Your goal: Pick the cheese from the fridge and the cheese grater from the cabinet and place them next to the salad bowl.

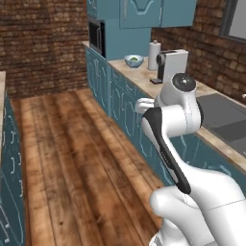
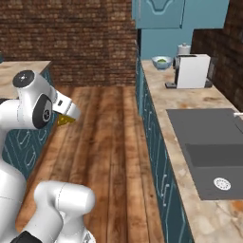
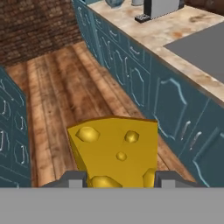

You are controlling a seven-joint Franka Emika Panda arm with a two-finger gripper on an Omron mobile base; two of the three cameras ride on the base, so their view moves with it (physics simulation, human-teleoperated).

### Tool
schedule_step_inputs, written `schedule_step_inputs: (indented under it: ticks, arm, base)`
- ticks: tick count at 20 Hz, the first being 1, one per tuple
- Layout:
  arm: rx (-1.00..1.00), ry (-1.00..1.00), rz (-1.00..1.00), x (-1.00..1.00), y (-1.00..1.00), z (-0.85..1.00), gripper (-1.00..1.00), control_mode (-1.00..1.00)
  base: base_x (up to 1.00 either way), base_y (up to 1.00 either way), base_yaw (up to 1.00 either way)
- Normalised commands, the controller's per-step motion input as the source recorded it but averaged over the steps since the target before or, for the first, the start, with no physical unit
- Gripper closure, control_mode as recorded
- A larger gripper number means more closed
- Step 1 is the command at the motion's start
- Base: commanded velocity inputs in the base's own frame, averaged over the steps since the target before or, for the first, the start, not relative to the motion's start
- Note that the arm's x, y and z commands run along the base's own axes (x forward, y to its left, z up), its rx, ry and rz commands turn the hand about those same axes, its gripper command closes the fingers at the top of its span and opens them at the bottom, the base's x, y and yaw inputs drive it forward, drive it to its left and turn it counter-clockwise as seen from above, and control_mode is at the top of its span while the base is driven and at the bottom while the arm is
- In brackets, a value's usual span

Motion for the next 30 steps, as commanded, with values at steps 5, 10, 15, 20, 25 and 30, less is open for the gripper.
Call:
schedule_step_inputs:
  ticks: [5,10,15,20,25,30]
  arm:
    - [0.0,0.0,0.0,0.0,0.0,0.0,1.0,1.0]
    - [0.0,0.0,0.0,0.0,0.0,0.0,1.0,1.0]
    - [0.0,0.0,0.0,0.0,0.0,0.0,1.0,1.0]
    - [0.0,0.0,0.0,0.0,0.0,0.0,1.0,1.0]
    - [0.0,0.0,0.0,0.0,0.0,0.0,1.0,1.0]
    - [0.0,0.0,0.0,0.0,0.0,0.0,1.0,1.0]
  base:
    - [0.85,0.0,0.06]
    - [0.85,0.0,0.06]
    - [0.85,0.0,0.06]
    - [0.85,0.0,0.06]
    - [0.85,0.0,0.06]
    - [0.85,0.0,0.06]
